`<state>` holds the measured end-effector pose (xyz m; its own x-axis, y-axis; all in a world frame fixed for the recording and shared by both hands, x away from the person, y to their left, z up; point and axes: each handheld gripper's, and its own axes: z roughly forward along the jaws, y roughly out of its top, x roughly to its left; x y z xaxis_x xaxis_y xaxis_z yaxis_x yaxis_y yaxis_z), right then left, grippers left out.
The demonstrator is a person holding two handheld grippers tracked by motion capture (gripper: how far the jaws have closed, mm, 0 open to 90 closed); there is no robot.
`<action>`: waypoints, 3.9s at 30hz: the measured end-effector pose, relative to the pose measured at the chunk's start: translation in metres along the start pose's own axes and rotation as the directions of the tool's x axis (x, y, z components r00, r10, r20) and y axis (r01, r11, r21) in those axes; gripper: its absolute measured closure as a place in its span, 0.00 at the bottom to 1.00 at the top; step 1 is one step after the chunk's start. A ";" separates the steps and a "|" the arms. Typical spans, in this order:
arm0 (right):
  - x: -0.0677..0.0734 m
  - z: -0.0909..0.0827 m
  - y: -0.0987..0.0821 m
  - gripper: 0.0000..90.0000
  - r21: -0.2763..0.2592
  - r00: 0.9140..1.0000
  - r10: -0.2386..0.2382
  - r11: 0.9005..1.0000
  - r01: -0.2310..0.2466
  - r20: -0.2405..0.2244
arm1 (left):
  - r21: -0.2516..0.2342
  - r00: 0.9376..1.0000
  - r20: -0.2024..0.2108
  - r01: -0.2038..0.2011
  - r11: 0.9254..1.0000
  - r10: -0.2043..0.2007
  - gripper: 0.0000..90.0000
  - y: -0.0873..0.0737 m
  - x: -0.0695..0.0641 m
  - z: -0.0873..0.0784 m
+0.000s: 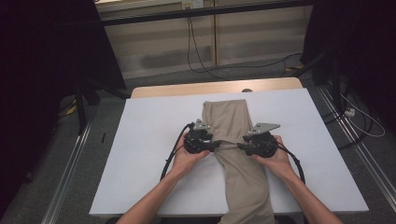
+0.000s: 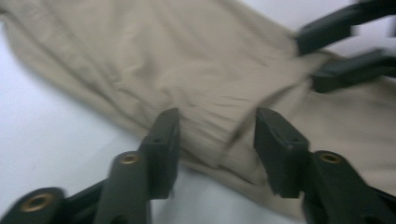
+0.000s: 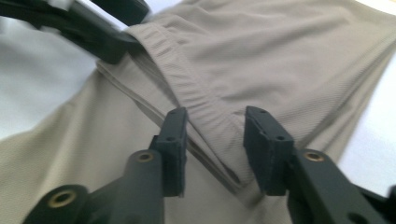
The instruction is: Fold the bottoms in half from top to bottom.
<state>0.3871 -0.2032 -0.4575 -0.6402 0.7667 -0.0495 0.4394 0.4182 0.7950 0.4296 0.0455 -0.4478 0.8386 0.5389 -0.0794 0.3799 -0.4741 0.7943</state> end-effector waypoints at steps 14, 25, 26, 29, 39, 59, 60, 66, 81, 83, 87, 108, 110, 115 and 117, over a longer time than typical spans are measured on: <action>-0.005 -0.006 -0.007 0.55 0.000 0.999 -0.008 1.000 0.008 0.035 | 0.029 0.997 -0.076 0.004 1.000 -0.002 0.69 -0.006 0.003 0.011; -0.012 -0.003 -0.002 0.94 -0.009 0.997 0.062 0.998 -0.062 0.037 | -0.026 0.995 -0.024 0.094 0.995 -0.095 0.86 -0.003 0.008 0.007; -0.012 -0.004 -0.002 0.94 -0.011 0.997 0.069 0.998 -0.069 0.039 | -0.026 0.995 -0.013 0.096 0.995 -0.096 0.88 -0.001 0.006 0.006; -0.013 -0.012 -0.001 0.95 -0.012 0.996 0.082 0.997 -0.081 0.026 | -0.030 0.996 0.007 0.090 0.996 -0.090 0.89 0.003 0.002 0.000; 0.002 -0.060 0.002 0.96 -0.050 0.996 0.091 0.995 -0.091 -0.021 | -0.045 0.993 0.105 0.056 0.997 -0.051 0.91 0.011 -0.031 -0.036; 0.074 -0.136 -0.061 0.95 0.019 0.988 0.089 0.996 -0.087 -0.126 | 0.067 0.968 0.251 -0.022 0.997 0.005 0.90 -0.047 -0.119 -0.070; 0.078 -0.137 -0.063 0.95 0.026 0.987 0.085 0.996 -0.082 -0.133 | 0.080 0.966 0.258 -0.002 0.997 -0.019 0.90 -0.050 -0.121 -0.071; 0.085 -0.134 -0.069 0.77 0.059 0.986 0.087 0.995 -0.079 -0.141 | 0.121 0.963 0.270 -0.033 0.992 -0.001 0.70 -0.057 -0.127 -0.069; 0.036 -0.110 -0.037 0.33 -0.051 0.976 0.189 0.980 -0.195 -0.105 | -0.021 0.997 0.032 0.064 0.998 -0.064 0.19 -0.026 -0.059 -0.063; 0.025 -0.099 -0.034 0.32 -0.036 0.975 0.195 0.979 -0.200 -0.109 | -0.021 0.996 0.009 0.086 0.996 -0.085 0.19 -0.022 -0.047 -0.055; 0.007 -0.083 -0.022 0.33 -0.047 0.977 0.192 0.979 -0.196 -0.090 | -0.043 0.996 -0.039 0.082 0.996 -0.084 0.21 -0.016 -0.030 -0.045; -0.088 0.012 0.044 0.55 -0.042 0.976 0.206 0.978 -0.203 0.065 | -0.038 0.967 -0.146 0.207 0.978 -0.211 0.22 0.029 0.077 0.005; -0.097 0.023 0.044 0.58 -0.028 0.975 0.206 0.979 -0.204 0.084 | -0.035 0.965 -0.138 0.219 0.975 -0.222 0.33 0.029 0.084 0.008; -0.107 0.046 0.039 0.59 0.037 0.973 0.219 0.974 -0.222 0.076 | 0.009 0.969 -0.114 0.223 0.975 -0.221 0.39 0.024 0.088 0.023; -0.109 0.051 0.036 0.59 0.042 0.971 0.228 0.972 -0.232 0.076 | 0.029 0.972 -0.106 0.213 0.977 -0.208 0.38 0.022 0.087 0.027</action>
<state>0.5049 -0.2465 -0.4545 -0.4736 0.8764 0.0875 0.6020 0.2496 0.7585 0.5213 0.0632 -0.4531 0.6948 0.6966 -0.1788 0.5607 -0.3690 0.7412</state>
